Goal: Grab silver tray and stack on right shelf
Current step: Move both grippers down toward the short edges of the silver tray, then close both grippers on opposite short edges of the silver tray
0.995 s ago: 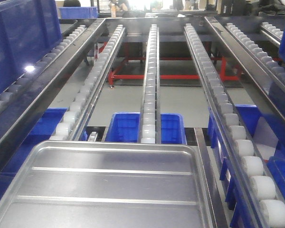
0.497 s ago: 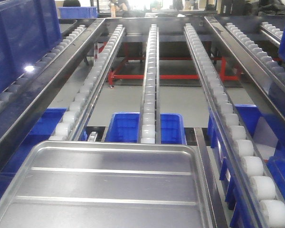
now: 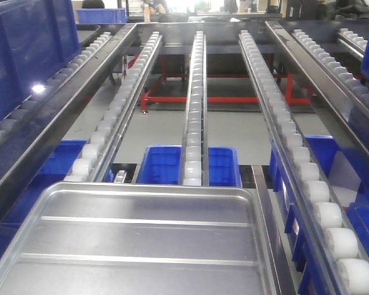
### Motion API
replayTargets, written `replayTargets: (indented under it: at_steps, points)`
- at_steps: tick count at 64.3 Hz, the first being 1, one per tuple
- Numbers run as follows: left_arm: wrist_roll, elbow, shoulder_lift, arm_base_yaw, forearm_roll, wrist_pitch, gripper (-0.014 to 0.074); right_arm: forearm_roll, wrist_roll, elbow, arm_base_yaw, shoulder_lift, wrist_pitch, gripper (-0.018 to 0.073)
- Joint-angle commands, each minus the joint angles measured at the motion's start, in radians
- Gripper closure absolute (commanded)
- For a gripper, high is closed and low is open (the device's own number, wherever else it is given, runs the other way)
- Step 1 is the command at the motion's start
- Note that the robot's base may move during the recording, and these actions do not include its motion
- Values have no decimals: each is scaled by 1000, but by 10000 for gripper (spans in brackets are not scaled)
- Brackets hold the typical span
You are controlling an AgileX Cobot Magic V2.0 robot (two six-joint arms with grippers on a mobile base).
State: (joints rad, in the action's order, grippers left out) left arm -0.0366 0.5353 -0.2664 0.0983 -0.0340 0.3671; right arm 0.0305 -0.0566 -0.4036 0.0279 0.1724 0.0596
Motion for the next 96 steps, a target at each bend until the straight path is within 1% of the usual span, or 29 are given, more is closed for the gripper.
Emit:
replayTargets:
  at_steps: [1, 10, 14, 19, 22, 26, 29, 31, 32, 33, 34, 38, 40, 43, 48, 51, 52, 54, 57, 60, 62, 67, 71, 77, 83, 86, 89, 92, 96]
  points:
    - [-4, 76, -133, 0, -3, 50, 697, -3, -1, -55, -22, 77, -39, 501]
    - [-4, 92, -297, 0, -1, 40, 695, -3, -1, -59, -79, 147, 7, 500]
    - [-4, 112, -366, 0, 2, 45, 693, -3, -1, -59, -117, 176, 31, 480]
    - [-4, 139, -422, 0, 21, 69, 693, -3, -1, -59, -160, 211, 47, 389]
    - [-4, 158, -451, 0, 34, 95, 692, -3, -1, -59, -192, 231, 50, 315]
    - [27, 184, -483, 0, 73, 124, 679, -3, -1, -59, -236, 263, 50, 214]
    - [65, 201, -504, 0, 107, 141, 626, 1, -1, -61, -270, 288, 52, 165]
    - [77, 212, -517, 0, 132, 149, 559, 8, -1, -65, -296, 306, 56, 143]
    - [78, 215, -524, 0, 142, 152, 545, 11, -1, -67, -307, 313, 58, 137]
    - [82, 219, -528, 0, 153, 154, 503, 18, -1, -70, -324, 324, 60, 130]
    - [82, 224, -534, 0, 171, 156, 461, 23, -1, -72, -336, 331, 61, 127]
    - [83, 233, -545, 0, 231, 169, 336, 47, -1, -87, -397, 371, 68, 123]
    - [85, 238, -550, 0, 260, 179, 296, 56, -1, -96, -430, 392, 72, 123]
    - [85, 243, -558, 0, 299, 191, 274, 68, -1, -113, -479, 426, 88, 122]
    - [108, 245, -576, 5, 374, 213, 281, 92, -1, -151, -558, 497, 128, 121]
    - [171, 247, -587, 20, 418, 234, 281, 100, -1, -174, -613, 543, 147, 121]
    - [202, 248, -593, 35, 434, 244, 281, 101, -1, -182, -625, 564, 150, 121]
    - [236, 253, -603, 68, 457, 257, 281, 101, -1, -192, -654, 590, 152, 121]
    - [238, 258, -629, 142, 473, 259, 281, 103, -1, -211, -691, 639, 153, 122]
    - [241, 268, -660, 239, 502, 259, 281, 115, -1, -224, -717, 683, 154, 122]
    - [241, 274, -682, 296, 507, 257, 281, 115, -1, -226, -730, 713, 141, 122]
    - [258, 290, -731, 408, 495, 258, 281, 120, -4, -226, -738, 770, 120, 122]
    - [251, 294, -771, 449, 496, 262, 281, 159, -30, -240, -737, 812, 146, 122]
    - [203, 296, -821, 446, 496, 287, 281, 198, -97, -280, -729, 860, 240, 122]
    - [184, 296, -865, 430, 488, 304, 281, 199, -173, -320, -704, 896, 353, 123]
    - [155, 296, -882, 415, 472, 310, 281, 199, -211, -342, -679, 921, 413, 123]
    - [111, 296, -894, 413, 435, 315, 281, 196, -239, -360, -653, 952, 454, 123]
    - [48, 296, -907, 413, 382, 325, 281, 194, -254, -373, -631, 990, 487, 123]
    - [-63, 296, -926, 413, 285, 349, 295, 194, -255, -385, -616, 1035, 503, 123]
